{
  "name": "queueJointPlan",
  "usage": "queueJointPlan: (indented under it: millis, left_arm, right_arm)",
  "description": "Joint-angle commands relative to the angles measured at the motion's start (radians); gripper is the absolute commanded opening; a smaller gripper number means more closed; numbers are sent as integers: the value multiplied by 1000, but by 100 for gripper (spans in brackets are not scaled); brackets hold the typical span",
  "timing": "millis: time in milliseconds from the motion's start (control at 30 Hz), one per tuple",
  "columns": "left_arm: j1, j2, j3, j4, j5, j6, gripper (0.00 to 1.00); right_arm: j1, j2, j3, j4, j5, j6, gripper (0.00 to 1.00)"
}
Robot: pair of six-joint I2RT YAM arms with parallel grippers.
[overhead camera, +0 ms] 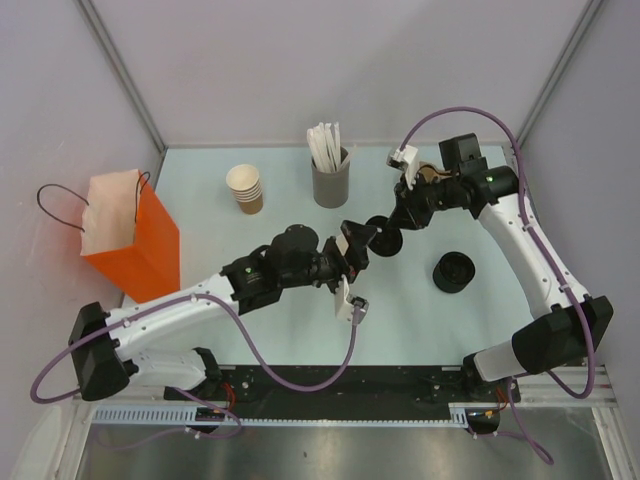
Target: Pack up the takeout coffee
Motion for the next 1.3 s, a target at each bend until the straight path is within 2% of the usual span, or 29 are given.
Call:
queueJointPlan:
  millis: [0, 67, 100, 267, 300, 367, 567, 667, 700, 967, 1067, 1100, 1200, 1267]
  left_arm:
    - [-27, 10, -8, 64, 41, 53, 98]
    - [-32, 16, -10, 59, 32, 55, 93]
    - [-35, 21, -10, 59, 30, 58, 87]
    - [-42, 21, -16, 45, 21, 64, 69]
    - [-44, 19, -18, 39, 19, 65, 55]
    - [-46, 15, -25, 44, 21, 64, 45]
    - [-56, 12, -41, 48, 10, 53, 43]
    - [-58, 15, -41, 53, 4, 36, 34]
    - [-59, 15, -39, 50, 1, 32, 29]
    - [-70, 19, -38, 61, -27, -2, 19]
    - [-73, 27, -22, 51, -49, -28, 17]
    - [-75, 28, -13, 38, -59, -43, 15]
    - [-76, 39, 65, -50, -114, -143, 13]
    - [-75, 65, 151, -132, -152, -242, 12]
  right_arm:
    - [29, -29, 0, -23, -70, -20, 17]
    - [40, -30, -4, -25, -67, -20, 18]
    - [46, -29, -8, -25, -64, -20, 18]
    - [59, -29, -14, -26, -50, -23, 19]
    - [62, -29, -14, -26, -47, -23, 19]
    - [62, -27, -14, -28, -45, -22, 19]
    - [63, -29, -16, -26, -39, -23, 19]
    - [63, -29, -16, -21, -36, -20, 20]
    - [63, -30, -14, -20, -34, -20, 20]
    - [66, -38, -13, -18, -16, -22, 22]
    - [65, -44, -8, -14, 19, -20, 42]
    - [65, -50, -2, -8, 33, -8, 55]
    - [23, -87, 15, 37, 77, 23, 74]
    - [-26, -110, 50, 44, 101, 34, 80]
